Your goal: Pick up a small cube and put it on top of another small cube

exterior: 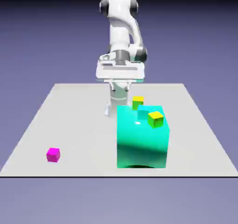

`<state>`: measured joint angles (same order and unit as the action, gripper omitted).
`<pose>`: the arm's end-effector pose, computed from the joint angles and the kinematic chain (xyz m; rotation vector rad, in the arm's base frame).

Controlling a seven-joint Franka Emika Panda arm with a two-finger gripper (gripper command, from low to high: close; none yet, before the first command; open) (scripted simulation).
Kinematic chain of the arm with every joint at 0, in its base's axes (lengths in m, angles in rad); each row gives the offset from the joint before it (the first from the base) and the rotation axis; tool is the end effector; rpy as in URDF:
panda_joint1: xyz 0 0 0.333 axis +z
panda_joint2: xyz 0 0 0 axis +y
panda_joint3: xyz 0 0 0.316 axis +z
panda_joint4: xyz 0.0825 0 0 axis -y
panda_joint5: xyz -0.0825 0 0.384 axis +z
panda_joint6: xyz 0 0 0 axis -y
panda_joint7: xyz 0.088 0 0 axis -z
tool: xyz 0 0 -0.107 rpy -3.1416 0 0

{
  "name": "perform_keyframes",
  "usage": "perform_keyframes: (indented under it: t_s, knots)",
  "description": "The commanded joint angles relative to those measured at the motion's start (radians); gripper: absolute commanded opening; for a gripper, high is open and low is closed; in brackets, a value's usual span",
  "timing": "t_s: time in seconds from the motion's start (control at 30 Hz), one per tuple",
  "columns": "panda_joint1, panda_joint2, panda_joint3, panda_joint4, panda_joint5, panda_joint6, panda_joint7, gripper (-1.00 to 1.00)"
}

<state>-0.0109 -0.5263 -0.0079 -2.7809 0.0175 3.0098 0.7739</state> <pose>0.3997 -0.0088 0.4514 -2.4661 1.0567 -0.9824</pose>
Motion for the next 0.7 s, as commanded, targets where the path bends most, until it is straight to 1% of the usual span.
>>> perform_keyframes:
  t_s: [0.0, 0.67]
  knots:
    - [-0.019, 0.036, -0.007, 0.024, 0.015, -0.023, 0.027, 0.0]
    - [-0.398, 0.761, -0.138, 0.507, 0.305, -0.474, 0.572, 0.0]
